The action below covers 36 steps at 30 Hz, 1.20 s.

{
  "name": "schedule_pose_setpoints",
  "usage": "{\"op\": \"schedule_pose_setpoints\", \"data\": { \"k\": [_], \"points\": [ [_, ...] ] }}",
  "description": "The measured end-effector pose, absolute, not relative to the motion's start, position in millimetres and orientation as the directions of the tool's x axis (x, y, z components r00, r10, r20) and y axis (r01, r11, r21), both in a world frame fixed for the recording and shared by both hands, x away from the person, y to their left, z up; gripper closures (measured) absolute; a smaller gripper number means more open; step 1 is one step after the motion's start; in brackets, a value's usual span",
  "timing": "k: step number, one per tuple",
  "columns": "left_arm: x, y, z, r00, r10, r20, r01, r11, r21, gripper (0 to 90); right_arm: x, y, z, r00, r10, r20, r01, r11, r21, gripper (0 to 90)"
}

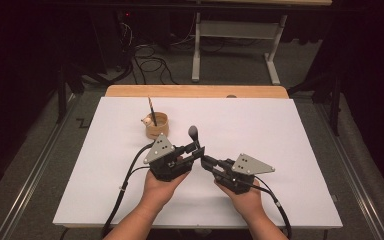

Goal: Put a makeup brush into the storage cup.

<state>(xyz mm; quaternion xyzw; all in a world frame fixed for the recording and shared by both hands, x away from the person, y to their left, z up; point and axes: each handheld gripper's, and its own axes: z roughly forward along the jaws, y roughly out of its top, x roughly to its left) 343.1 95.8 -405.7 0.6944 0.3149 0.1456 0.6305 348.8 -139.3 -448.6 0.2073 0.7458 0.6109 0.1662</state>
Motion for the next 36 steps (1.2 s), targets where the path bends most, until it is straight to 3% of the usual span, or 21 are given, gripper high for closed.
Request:
{"op": "schedule_pose_setpoints", "data": {
  "k": [36],
  "points": [
    [342.0, 95.2, -404.7, 0.777, 0.598, -0.196, 0.244, 0.0, 0.97, 78.0, 348.0, -139.0, -448.5, -0.855, 0.519, -0.006, 0.095, 0.169, 0.981, 79.9]
  ]
}}
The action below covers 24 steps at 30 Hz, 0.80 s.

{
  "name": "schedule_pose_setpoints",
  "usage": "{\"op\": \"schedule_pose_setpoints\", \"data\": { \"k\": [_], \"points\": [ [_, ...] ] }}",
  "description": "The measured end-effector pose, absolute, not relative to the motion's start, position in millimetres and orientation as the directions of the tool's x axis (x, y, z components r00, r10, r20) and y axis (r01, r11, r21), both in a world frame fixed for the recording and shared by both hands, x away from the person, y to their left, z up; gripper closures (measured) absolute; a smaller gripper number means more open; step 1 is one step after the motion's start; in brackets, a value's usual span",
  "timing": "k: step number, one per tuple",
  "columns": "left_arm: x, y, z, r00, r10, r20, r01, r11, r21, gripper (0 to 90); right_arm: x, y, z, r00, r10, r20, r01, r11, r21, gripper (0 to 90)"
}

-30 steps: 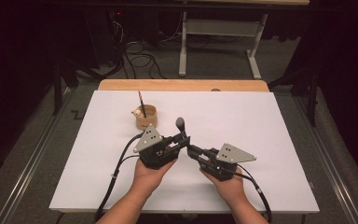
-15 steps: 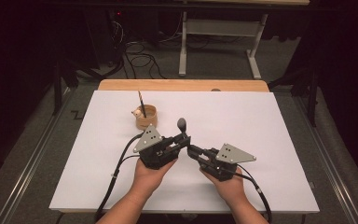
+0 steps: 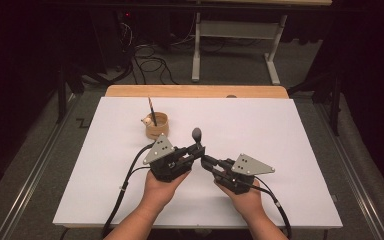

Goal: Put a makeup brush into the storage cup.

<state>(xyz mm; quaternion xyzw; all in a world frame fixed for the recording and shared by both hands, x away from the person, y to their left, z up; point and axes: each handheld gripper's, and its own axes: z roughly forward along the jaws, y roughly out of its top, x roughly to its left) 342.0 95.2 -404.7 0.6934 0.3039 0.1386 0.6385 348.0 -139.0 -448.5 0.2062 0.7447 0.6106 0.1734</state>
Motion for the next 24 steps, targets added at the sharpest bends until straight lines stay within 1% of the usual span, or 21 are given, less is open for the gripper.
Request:
{"op": "schedule_pose_setpoints", "data": {
  "k": [20, 24],
  "points": [
    [340.5, 94.4, -404.4, 0.782, 0.594, -0.187, 0.231, 0.001, 0.973, 78.2, 348.2, -139.8, -447.9, -0.854, 0.52, -0.003, 0.1, 0.169, 0.98, 78.0],
    [340.5, 93.6, -404.2, 0.783, 0.593, -0.186, 0.228, 0.003, 0.974, 78.2, 348.2, -139.7, -447.9, -0.856, 0.516, 0.0, 0.101, 0.168, 0.981, 75.8]
  ]
}}
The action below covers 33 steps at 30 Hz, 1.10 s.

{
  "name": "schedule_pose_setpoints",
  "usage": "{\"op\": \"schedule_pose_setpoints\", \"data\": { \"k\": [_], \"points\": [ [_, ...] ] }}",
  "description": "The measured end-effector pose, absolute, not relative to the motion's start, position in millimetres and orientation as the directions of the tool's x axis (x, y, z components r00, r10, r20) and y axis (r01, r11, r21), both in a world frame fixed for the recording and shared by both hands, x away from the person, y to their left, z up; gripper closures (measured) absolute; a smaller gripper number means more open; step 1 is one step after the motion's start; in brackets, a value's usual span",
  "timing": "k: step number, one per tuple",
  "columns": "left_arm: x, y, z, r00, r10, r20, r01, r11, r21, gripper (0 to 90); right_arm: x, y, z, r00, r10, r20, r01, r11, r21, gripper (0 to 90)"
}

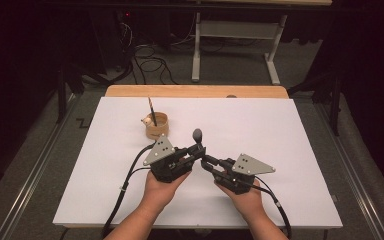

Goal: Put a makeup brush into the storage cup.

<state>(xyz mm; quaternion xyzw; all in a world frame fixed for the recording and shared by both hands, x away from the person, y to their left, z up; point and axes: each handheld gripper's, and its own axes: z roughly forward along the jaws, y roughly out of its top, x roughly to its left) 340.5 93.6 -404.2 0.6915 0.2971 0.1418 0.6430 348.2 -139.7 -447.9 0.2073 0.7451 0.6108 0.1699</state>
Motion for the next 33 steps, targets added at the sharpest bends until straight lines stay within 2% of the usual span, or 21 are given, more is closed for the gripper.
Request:
{"op": "schedule_pose_setpoints", "data": {
  "k": [9, 33],
  "points": [
    [340.5, 94.4, -403.9, 0.782, 0.596, -0.179, 0.225, -0.002, 0.974, 78.2, 347.5, -139.3, -447.7, -0.861, 0.509, 0.007, 0.106, 0.166, 0.98, 70.3],
    [341.8, 104.5, -401.9, 0.764, 0.627, -0.154, 0.217, -0.024, 0.976, 78.2, 347.6, -141.9, -446.3, -0.854, 0.519, 0.027, 0.125, 0.156, 0.98, 42.9]
  ]
}}
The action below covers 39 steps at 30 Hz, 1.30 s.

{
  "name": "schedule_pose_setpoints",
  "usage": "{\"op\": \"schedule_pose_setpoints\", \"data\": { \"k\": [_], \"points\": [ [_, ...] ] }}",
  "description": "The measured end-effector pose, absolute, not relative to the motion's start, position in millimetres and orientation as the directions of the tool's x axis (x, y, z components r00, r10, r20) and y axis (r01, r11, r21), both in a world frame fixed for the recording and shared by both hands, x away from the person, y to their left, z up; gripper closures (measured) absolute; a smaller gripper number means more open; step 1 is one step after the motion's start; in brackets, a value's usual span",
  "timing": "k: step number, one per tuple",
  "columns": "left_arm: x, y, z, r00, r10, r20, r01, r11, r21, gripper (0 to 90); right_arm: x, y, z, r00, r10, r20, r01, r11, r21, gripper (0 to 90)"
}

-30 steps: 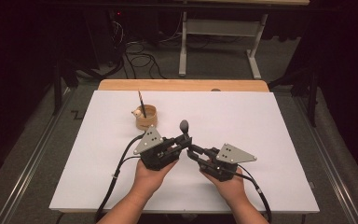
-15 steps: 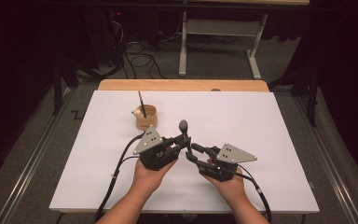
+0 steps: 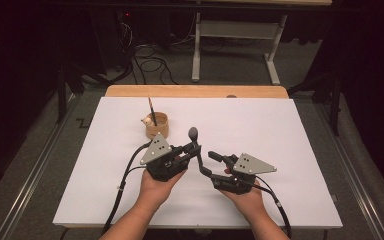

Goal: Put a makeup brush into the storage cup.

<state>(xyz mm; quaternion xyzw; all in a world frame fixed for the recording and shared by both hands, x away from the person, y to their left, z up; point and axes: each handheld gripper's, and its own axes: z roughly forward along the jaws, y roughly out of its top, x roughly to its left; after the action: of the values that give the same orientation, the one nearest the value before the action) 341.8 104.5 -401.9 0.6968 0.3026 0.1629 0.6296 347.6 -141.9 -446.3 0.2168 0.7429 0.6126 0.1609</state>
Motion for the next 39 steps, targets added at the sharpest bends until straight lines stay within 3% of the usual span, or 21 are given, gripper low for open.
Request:
{"op": "schedule_pose_setpoints", "data": {
  "k": [14, 39],
  "points": [
    [343.8, 122.6, -403.0, 0.739, 0.657, -0.148, 0.214, -0.021, 0.977, 78.2, 351.5, -145.3, -445.1, -0.836, 0.546, 0.052, 0.152, 0.139, 0.979, 25.4],
    [347.8, 157.1, -406.1, 0.678, 0.723, -0.134, 0.218, -0.024, 0.976, 78.2, 357.8, -159.3, -437.5, -0.778, 0.626, 0.063, 0.164, 0.105, 0.981, 4.3]
  ]
}}
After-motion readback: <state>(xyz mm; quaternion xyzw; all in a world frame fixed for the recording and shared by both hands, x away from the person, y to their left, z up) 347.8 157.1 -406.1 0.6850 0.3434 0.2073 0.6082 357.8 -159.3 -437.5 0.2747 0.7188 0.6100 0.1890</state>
